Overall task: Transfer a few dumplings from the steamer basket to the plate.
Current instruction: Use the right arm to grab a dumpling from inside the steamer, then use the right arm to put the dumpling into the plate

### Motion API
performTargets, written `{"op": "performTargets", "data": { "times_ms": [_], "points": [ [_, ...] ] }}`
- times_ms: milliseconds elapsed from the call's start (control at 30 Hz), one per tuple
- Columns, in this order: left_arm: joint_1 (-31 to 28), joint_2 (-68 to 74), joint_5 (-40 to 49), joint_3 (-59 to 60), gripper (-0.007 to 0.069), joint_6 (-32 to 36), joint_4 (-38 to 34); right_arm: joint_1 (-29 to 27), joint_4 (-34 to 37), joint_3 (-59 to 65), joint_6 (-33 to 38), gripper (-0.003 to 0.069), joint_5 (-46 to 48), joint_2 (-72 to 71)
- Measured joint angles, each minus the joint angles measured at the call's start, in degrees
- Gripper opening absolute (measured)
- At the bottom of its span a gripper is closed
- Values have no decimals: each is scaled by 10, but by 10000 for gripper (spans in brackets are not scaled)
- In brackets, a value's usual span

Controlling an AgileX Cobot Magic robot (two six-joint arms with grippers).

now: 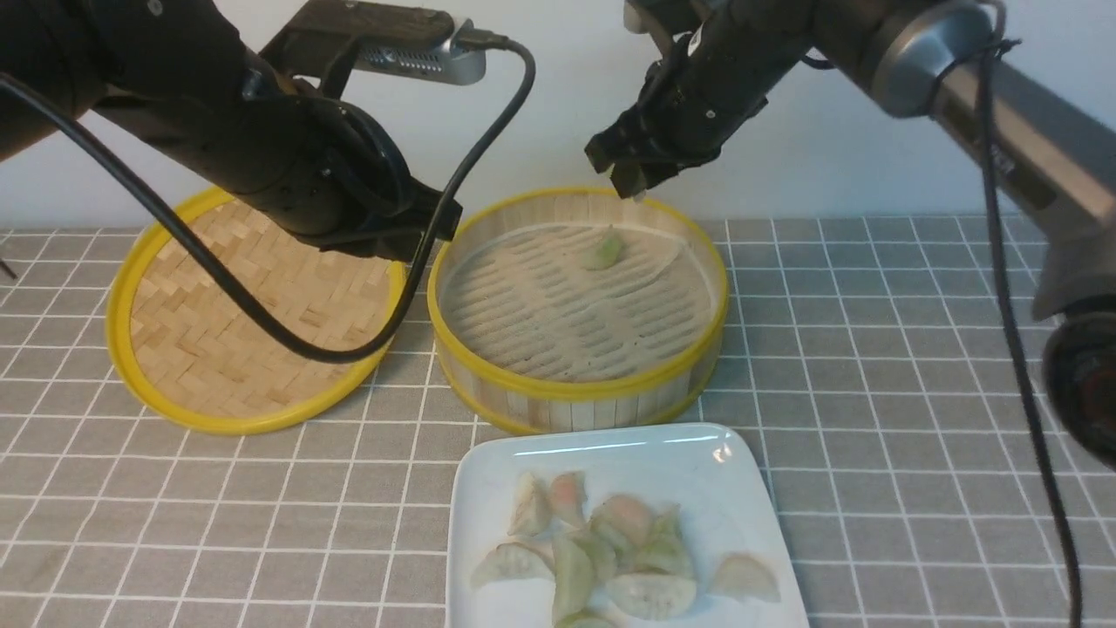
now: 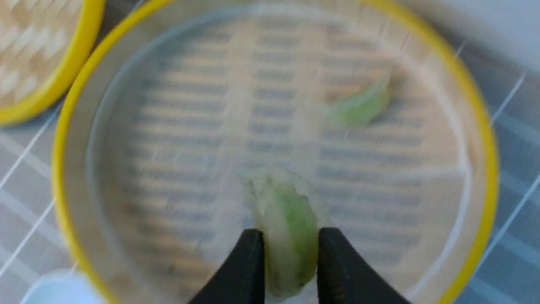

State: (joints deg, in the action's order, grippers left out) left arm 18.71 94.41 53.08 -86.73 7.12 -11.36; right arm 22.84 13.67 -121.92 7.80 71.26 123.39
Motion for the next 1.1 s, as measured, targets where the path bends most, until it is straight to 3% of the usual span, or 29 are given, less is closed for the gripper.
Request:
{"op": "performTargets", "data": {
  "times_ms": [200,400,567,900,1033,1100],
  "points": [
    [0,133,71,-176,-5,0,0,0,58,356,37,142,0,-212],
    [0,246,74,-303,-5,1,-19,18,72,525,47,142,-43,-291],
    [5,338,67,-391,-5,45,-60,42,74,575,47,142,-62,-295],
    [21,430,39,-463,9,82,-69,101,78,584,47,142,-83,-295],
    [24,453,-1,-466,97,99,-60,115,76,584,47,216,-92,-295],
    [24,464,-21,-466,167,104,-59,115,73,584,46,297,-95,-295]
  ]
}}
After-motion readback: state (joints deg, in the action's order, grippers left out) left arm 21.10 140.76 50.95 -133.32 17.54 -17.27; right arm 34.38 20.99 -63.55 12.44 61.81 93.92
